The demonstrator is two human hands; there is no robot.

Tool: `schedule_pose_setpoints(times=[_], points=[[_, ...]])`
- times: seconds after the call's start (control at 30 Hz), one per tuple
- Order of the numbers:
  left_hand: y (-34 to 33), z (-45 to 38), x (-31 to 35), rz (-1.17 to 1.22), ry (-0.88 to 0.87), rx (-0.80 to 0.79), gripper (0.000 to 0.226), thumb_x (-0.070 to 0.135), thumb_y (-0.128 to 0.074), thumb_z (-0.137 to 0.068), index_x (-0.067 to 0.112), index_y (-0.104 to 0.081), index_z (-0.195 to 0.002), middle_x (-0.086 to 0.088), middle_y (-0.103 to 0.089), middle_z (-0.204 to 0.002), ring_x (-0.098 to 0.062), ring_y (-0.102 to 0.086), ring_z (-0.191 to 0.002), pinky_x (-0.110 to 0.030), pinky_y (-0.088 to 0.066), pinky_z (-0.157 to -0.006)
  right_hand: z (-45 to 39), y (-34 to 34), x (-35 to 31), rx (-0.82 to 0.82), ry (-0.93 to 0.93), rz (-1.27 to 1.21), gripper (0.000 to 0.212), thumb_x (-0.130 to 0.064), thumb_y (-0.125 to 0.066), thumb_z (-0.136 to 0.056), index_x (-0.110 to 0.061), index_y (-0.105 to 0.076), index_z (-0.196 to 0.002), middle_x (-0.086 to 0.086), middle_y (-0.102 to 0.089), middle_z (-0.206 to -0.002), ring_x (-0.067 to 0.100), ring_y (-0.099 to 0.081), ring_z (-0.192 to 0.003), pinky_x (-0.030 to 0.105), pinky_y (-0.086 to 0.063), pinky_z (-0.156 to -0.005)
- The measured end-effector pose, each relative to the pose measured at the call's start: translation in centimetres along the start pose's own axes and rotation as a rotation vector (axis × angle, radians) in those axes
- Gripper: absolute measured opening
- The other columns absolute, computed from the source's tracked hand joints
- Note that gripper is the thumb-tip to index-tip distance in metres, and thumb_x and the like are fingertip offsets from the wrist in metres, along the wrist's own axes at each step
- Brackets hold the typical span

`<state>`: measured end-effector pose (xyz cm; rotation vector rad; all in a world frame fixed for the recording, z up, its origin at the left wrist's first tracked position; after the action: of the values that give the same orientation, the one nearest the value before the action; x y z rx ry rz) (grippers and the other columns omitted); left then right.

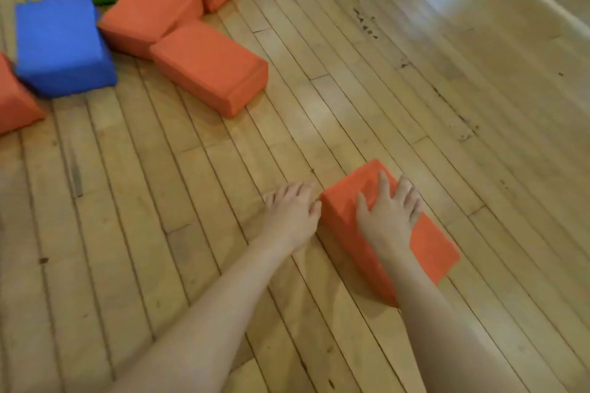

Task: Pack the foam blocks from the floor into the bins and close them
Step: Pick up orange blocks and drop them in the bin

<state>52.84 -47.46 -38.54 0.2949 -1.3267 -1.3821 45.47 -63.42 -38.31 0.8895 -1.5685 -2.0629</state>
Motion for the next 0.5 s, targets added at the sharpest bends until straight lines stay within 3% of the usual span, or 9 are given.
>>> schedule_pose_setpoints(times=[0.1, 0.2, 0.37, 0.5], points=[[-2.9, -1.5, 1.0, 0.012, 0.003, -0.077, 0.054, 0.043, -0.025, -0.100, 0.025, -0.014, -0.150, 0.003, -0.019, -0.156, -0.020, -0.013, -0.142, -0.042, -0.009, -0.115, -1.2, -1.2, 1.2, -0.062, -0.013, 0.076, 0.072, -0.057, -0.037, -0.091, -0.027, -0.010, -0.150, 0.023, -0.003, -0.155, 0.042, 0.002, -0.142, 0.050, 0.009, -0.113], [-4.6, -2.0, 0.8, 0.104, 0.030, -0.107, 0.054, 0.043, -0.026, -0.100, 0.028, -0.010, -0.150, 0.004, -0.027, -0.153, -0.020, -0.022, -0.139, -0.044, -0.012, -0.113, -2.0, -1.6, 0.8, -0.082, -0.001, 0.073, 0.071, -0.058, -0.037, -0.091, -0.028, -0.012, -0.150, 0.025, -0.011, -0.153, 0.045, -0.004, -0.140, 0.052, 0.006, -0.113], [-3.3, -0.3, -2.2, 0.387, 0.098, 0.126, 0.047, 0.040, -0.033, -0.100, 0.033, -0.024, -0.146, 0.013, -0.036, -0.145, -0.010, -0.037, -0.131, -0.036, -0.014, -0.108, -1.9, -1.0, -3.2, -0.003, 0.106, 0.006, 0.062, -0.051, -0.044, -0.090, -0.032, -0.024, -0.147, 0.022, -0.028, -0.144, 0.041, -0.022, -0.132, 0.052, -0.011, -0.110], [2.5, 0.8, -5.0, 0.597, 0.078, 0.353, 0.043, 0.039, -0.036, -0.098, 0.040, -0.029, -0.141, 0.016, -0.036, -0.138, -0.007, -0.038, -0.127, -0.041, -0.030, -0.110, -1.4, 0.7, -9.6, 0.052, 0.230, -0.180, 0.062, -0.050, -0.048, -0.090, -0.037, -0.025, -0.146, 0.021, -0.032, -0.138, 0.038, -0.028, -0.129, 0.052, -0.010, -0.109]])
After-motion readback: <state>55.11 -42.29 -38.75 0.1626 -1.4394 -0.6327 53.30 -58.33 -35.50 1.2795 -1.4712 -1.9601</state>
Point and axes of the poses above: each hand's wrist, its own z-axis away from the middle knuckle, its own y-axis out of the back of the hand, x = y × z, the point moved 8 cm from there along -z, towards the middle knuckle
